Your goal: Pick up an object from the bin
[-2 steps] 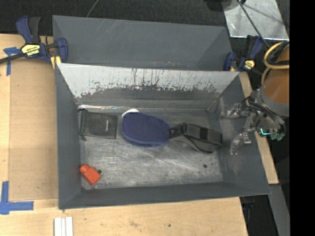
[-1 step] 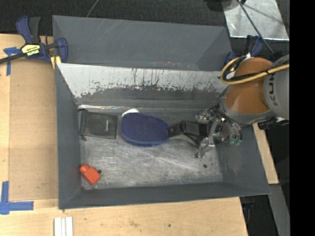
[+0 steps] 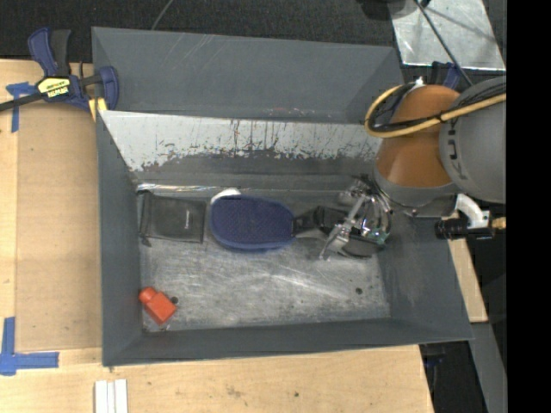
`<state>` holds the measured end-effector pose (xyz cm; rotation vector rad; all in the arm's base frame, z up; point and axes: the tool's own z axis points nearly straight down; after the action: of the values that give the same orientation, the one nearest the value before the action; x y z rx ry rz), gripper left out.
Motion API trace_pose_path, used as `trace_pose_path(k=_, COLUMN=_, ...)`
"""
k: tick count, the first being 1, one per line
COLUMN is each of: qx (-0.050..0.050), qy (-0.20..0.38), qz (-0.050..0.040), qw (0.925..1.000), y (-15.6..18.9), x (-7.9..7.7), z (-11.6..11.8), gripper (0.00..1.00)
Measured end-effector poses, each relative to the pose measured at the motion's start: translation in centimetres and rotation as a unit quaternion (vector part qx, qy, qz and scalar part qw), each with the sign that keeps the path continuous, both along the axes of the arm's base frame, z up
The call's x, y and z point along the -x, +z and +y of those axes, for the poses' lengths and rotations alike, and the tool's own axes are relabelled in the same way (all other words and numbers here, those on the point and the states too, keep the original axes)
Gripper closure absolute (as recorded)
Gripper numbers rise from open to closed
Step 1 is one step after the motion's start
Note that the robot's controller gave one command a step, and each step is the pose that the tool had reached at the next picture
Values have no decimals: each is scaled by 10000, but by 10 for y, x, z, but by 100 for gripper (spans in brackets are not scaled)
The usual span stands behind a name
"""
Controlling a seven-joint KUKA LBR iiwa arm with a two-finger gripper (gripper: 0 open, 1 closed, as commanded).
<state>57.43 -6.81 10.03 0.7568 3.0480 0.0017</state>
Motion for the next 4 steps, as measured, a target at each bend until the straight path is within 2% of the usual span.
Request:
trace_pose_path(k=1, qx=7, qy=-1471, qz=2, qw=9891, y=-1, x=-2, z=7, gripper=0)
trace_pose_path(k=2, qx=-32, qy=-2806, qz=5, qw=9598, y=-23, x=-11, z=5, gripper=0)
trace_pose_path(k=3, qx=19, qy=-733, qz=-96, qw=9973, y=-25, x=30, z=6, gripper=0)
trace_pose_path(k=4, qx=24, qy=-727, qz=-93, qw=9973, y=-25, x=30, z=6, gripper=100)
